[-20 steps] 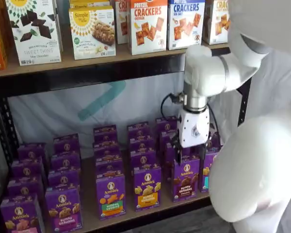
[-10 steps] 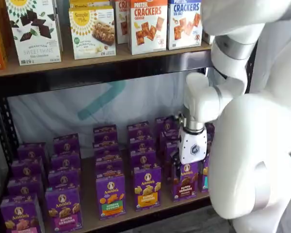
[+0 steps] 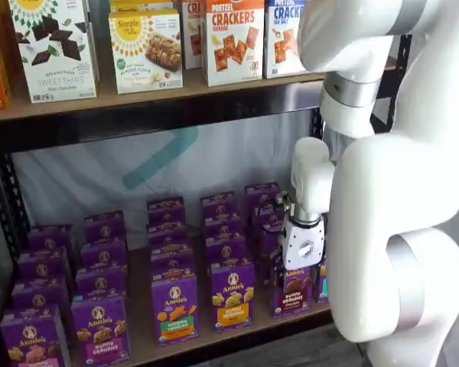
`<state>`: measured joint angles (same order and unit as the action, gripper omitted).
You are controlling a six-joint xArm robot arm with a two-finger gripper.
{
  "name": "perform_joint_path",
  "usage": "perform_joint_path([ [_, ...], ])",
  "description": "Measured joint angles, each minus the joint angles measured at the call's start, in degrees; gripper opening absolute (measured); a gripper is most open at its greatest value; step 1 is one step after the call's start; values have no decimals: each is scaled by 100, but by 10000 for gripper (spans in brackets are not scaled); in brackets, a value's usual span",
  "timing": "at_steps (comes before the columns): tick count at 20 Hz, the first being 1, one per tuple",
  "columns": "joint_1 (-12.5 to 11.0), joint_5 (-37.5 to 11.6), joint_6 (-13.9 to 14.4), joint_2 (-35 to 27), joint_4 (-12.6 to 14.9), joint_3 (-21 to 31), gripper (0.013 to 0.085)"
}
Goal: Pick up the purple box with a brown patch in the center, on the bottom shelf, the fifth box from the left
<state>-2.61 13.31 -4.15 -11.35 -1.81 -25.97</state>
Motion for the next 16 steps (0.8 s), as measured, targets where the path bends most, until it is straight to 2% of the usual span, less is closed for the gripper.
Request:
perform_joint_path([
  [5,-77,-158,-345,-528,-270,-376,850],
  [13,-263,-179,-534,-1365,-271,-1184,850],
  [15,-266,-97,-794,-1539,-534,-1388,850],
  [16,-275,-70,-848,-1633,-581,-1494,850],
])
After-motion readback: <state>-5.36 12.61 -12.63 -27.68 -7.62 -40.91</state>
